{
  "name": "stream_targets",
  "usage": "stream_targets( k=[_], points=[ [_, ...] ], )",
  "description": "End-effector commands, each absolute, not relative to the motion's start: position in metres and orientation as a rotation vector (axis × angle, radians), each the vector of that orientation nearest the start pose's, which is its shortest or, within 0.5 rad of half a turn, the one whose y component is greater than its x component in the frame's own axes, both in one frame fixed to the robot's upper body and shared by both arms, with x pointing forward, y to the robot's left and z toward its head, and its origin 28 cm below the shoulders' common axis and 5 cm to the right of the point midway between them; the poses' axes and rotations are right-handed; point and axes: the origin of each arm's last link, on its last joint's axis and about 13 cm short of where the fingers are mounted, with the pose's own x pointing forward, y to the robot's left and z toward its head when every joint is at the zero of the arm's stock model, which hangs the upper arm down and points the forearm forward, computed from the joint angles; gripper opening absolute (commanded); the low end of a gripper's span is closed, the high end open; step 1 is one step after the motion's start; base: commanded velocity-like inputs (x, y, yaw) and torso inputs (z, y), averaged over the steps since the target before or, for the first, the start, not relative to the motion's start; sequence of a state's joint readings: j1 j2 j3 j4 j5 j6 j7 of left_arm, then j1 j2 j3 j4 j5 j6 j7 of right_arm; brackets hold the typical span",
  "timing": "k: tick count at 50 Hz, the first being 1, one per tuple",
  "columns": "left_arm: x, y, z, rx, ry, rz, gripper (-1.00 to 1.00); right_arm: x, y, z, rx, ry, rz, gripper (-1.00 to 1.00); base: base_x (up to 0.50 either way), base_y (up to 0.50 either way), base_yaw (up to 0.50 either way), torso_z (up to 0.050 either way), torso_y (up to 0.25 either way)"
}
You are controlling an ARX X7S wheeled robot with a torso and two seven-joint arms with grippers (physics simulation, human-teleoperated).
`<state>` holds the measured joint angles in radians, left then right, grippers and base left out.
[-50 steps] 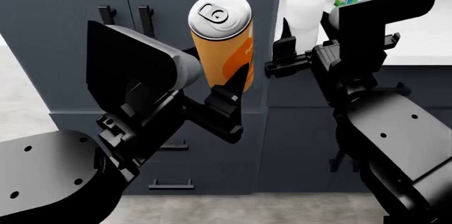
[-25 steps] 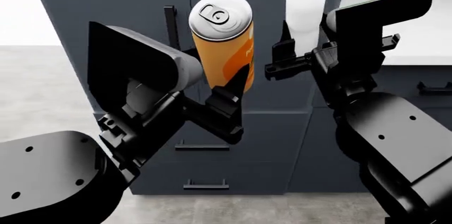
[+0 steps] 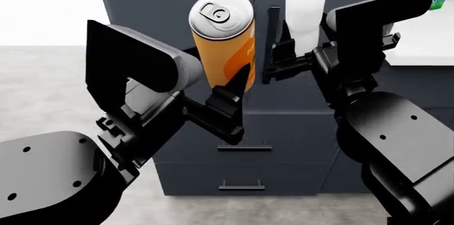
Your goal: Move the drinks to the dining counter.
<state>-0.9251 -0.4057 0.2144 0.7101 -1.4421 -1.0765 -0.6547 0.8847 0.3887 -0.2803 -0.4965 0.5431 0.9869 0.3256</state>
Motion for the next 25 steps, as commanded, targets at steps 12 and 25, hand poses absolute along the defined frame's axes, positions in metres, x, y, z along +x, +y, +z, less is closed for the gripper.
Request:
stream_targets(
  k=[12, 25],
  points=[
    [0.2068, 0.1756, 0.2724, -0.022, -0.154, -0.624, -1.00, 0.2791, -0.1038, 0.2601, -0.214, -0.271, 0.125, -1.00, 0.00, 0.50, 0.00, 0.000, 0.001],
    [0.2067, 0.1756, 0.2713, -0.022, -0.151, -0.624, -1.00, 0.2782, -0.1040, 0.2593, -0.215, -0.270, 0.131, -1.00, 0.00, 0.50, 0.00, 0.001, 0.000]
  ],
)
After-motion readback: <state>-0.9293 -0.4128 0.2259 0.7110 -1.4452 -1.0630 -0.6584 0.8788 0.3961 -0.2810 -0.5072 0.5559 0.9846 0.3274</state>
